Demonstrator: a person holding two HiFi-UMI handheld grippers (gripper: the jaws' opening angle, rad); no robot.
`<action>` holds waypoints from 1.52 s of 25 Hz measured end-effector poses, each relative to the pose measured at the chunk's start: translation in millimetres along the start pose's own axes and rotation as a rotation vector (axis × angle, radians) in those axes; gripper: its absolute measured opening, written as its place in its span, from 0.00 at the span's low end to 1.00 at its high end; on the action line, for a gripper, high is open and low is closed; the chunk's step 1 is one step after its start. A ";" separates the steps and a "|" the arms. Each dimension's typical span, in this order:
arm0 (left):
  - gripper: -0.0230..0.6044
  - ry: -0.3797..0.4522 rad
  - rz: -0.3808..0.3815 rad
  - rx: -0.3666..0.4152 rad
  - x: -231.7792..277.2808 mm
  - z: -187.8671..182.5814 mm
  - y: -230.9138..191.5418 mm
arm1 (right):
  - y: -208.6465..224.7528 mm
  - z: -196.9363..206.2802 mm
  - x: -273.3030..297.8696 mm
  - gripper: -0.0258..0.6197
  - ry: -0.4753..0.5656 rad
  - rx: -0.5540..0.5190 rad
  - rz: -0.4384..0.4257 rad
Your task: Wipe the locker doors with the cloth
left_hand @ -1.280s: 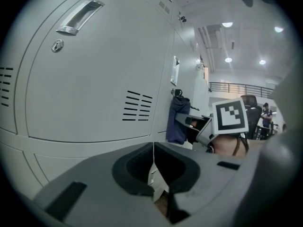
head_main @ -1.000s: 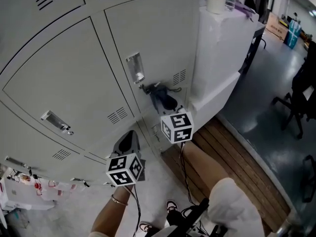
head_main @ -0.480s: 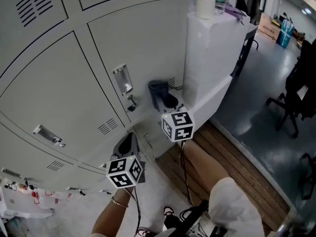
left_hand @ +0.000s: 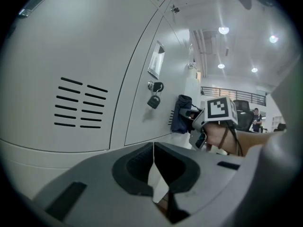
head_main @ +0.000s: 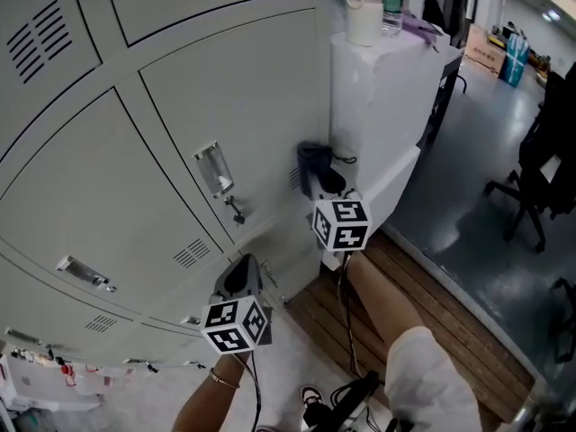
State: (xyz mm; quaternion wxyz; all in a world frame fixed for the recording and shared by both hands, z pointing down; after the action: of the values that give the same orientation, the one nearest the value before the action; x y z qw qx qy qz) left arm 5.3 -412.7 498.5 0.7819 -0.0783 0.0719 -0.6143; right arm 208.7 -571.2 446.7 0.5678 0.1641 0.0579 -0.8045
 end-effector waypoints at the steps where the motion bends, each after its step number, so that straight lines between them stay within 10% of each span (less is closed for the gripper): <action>1: 0.05 -0.002 0.004 0.002 1.1 0.6 1.1 | 6.5 0.4 1.2 0.12 -0.002 0.004 0.020; 18: 0.05 -0.009 0.013 0.031 -6.5 -1.2 -6.1 | 48.2 1.2 8.2 0.12 -0.022 -0.018 0.185; 38: 0.05 0.083 0.007 0.039 -76.9 -60.3 -25.0 | -16.2 -61.0 -69.4 0.12 0.010 0.012 0.236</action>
State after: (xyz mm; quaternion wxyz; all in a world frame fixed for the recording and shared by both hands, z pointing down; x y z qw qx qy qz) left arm -49.1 -345.9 446.1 0.7817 -0.0370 0.0925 -0.6156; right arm 226.6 -486.4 410.8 0.6572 0.1772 0.0360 -0.7317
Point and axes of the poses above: the fingertips, and each gripper's own axes: x forward along the fingers, y to its right, z out of its underside, the point moved 7 cm from there along -x, backward along the fingers, and after that the axes turned 15 degrees about y, right-handed, at the moved point
